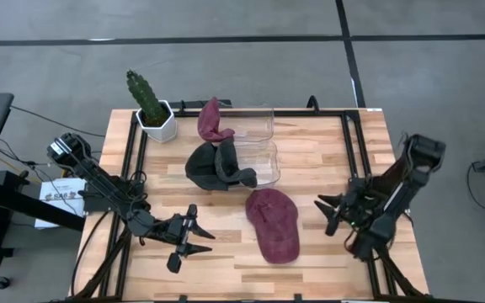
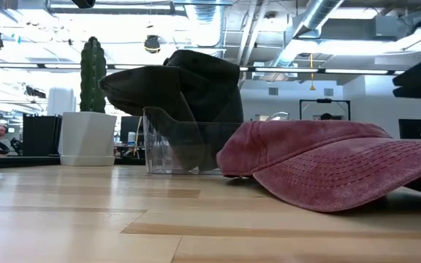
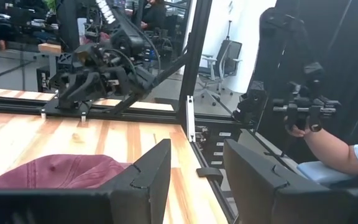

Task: Pick & Place hat
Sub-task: Put the red cap into the top transparent bin

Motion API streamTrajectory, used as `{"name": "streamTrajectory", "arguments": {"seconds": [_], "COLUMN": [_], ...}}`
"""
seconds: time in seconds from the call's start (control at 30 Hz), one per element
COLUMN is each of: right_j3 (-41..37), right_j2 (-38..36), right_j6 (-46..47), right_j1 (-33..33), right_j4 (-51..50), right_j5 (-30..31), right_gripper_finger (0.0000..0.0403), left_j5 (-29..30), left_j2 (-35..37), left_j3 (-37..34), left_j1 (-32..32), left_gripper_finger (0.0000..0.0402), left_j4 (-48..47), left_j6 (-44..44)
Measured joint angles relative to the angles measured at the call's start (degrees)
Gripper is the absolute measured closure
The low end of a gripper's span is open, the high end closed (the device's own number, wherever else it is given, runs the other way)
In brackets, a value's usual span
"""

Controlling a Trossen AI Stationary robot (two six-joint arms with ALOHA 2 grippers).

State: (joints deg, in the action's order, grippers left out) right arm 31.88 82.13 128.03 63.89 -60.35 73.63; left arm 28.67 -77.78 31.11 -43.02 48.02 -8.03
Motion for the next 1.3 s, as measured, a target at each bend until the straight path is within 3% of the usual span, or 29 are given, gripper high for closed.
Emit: {"name": "streamTrajectory", "arguments": {"seconds": [0.17,0.37,0.63,0.77,0.93,1.2,1.3], "right_j3": [-7.8,-8.2,-8.2,-8.2,-8.2,-8.2,-8.2], "right_j2": [-7.8,-9.9,-3.1,0.4,0.2,-0.3,-0.3], "right_j6": [-11.0,-32.0,-59.1,-69.0,-73.6,-72.3,-72.5], "right_j1": [2.1,-1.1,-10.7,-14.4,-17.6,-23.2,-24.5], "right_j4": [18.3,28.2,48.7,57.9,63.3,68.9,69.8], "right_j5": [6.0,4.7,-10.8,-13.4,-15.6,-28.0,-29.7], "right_gripper_finger": [0.0285,0.0285,0.0285,0.0285,0.0284,0.0284,0.0281], "left_j5": [0.4,0.5,0.5,0.5,0.5,0.4,0.4], "left_j2": [0.0,0.0,0.0,0.0,0.0,0.0,0.0], "left_j3": [0.0,0.0,0.0,0.0,0.0,0.0,0.0], "left_j1": [0.1,0.1,0.1,0.1,0.1,0.1,0.1], "left_gripper_finger": [0.0257,0.0257,0.0257,0.0257,0.0257,0.0257,0.0257], "left_j4": [0.0,0.0,0.0,0.0,0.0,0.0,0.0], "left_j6": [0.1,1.6,1.7,1.7,1.7,1.7,1.7]}}
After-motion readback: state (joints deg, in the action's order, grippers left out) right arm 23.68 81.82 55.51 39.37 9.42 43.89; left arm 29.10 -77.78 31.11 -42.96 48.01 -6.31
